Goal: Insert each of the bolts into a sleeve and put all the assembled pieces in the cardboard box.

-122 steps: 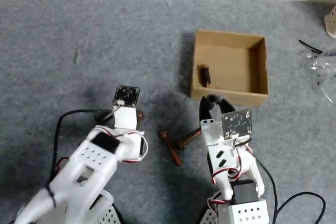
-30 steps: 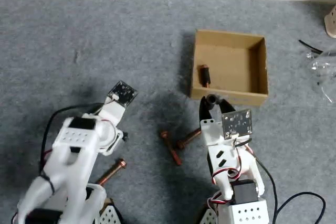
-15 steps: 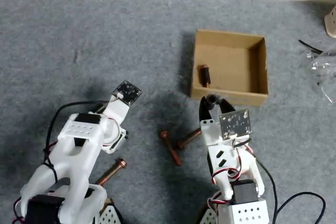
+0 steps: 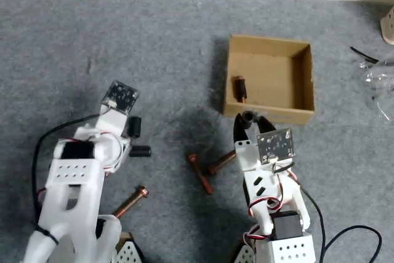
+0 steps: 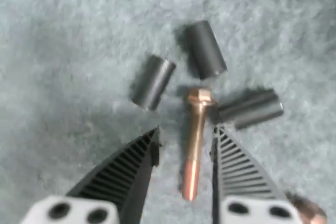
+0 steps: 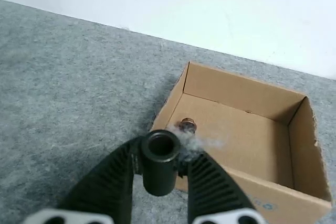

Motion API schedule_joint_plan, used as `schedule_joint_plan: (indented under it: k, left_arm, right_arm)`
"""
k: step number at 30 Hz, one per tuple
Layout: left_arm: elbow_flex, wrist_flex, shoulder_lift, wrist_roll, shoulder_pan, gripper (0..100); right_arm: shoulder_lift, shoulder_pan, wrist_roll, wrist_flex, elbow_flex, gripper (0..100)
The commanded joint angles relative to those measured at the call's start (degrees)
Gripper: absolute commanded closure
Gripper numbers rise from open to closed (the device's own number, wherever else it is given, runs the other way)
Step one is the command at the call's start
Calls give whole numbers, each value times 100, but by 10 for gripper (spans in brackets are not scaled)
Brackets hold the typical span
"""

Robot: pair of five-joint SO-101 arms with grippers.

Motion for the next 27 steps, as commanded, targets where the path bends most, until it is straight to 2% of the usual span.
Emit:
schedule_joint_plan:
  k: [1, 5, 10, 17, 27]
  left_arm:
    - [145, 44, -57, 26, -48, 835]
    - [198, 35, 224, 26, -48, 835]
    - [163, -589, 963, 35, -92, 835]
    - [-549, -659, 2132, 44, -75, 838]
    - [-848, -686, 2316, 352, -57, 838]
  right_arm:
    - [-48, 75, 79, -13, 585, 994]
    - [-48, 75, 79, -13, 585, 994]
    - [-48, 75, 79, -13, 585, 994]
    - [-48, 75, 88, -13, 585, 994]
    - [-48, 75, 88, -13, 585, 994]
